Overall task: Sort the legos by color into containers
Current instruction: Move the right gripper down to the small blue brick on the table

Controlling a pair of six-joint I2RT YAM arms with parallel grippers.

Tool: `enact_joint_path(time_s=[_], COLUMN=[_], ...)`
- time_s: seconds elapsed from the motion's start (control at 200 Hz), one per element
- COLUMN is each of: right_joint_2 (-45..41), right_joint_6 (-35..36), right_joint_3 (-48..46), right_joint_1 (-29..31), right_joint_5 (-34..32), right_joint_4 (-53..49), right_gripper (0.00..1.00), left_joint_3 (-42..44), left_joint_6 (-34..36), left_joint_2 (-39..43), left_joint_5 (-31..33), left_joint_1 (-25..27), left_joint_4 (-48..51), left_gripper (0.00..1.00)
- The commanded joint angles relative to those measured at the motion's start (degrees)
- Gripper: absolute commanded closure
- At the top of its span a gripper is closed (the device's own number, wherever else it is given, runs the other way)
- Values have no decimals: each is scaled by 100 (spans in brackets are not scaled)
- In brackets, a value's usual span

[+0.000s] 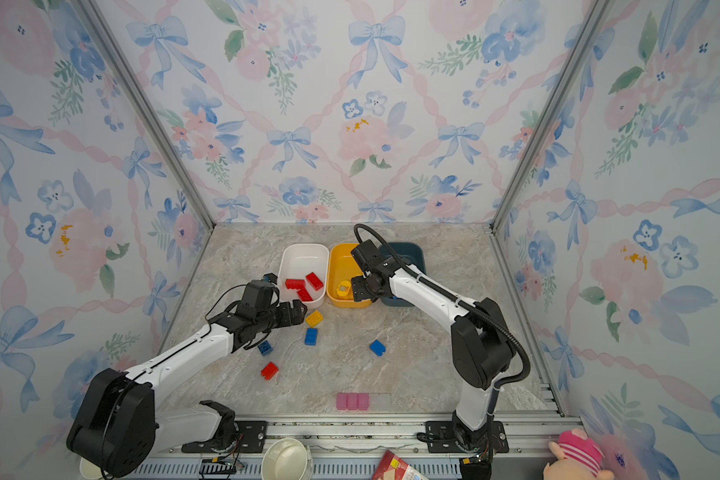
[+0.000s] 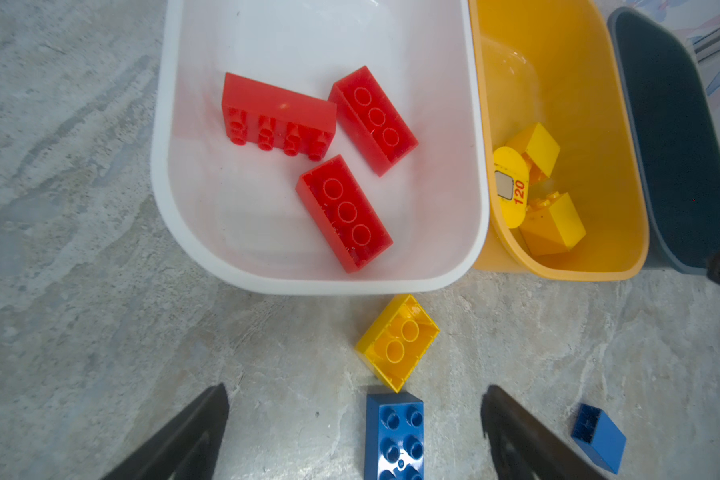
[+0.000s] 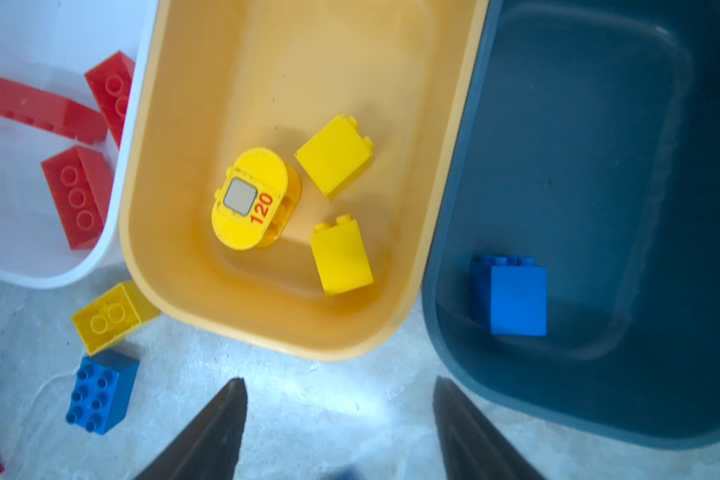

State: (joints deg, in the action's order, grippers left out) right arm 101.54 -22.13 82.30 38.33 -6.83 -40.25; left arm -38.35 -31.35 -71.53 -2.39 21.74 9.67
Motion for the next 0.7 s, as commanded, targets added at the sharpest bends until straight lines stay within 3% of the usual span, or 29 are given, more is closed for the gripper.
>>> enact_joint_path(time_s=[0.0,0.26,0.695], right_joint_2=[-400,-855,-198], right_joint_6=[201,367,534], right_joint_3=[-545,-1510,-1830], right_joint_1=[220,681,997], right_joint_5=[18,65,94], right_joint_4=[-249,-465,-311], right_gripper=[26,26,26], left_joint_3=[-32,-15,12], left_joint_6=[-27,-33,-56], left_joint_2=[113,108,209], left_joint_5=[70,96,71], left_joint_1=[36,41,33], left_joint_4=[-36,-36,-42], left_gripper=[3,2,2])
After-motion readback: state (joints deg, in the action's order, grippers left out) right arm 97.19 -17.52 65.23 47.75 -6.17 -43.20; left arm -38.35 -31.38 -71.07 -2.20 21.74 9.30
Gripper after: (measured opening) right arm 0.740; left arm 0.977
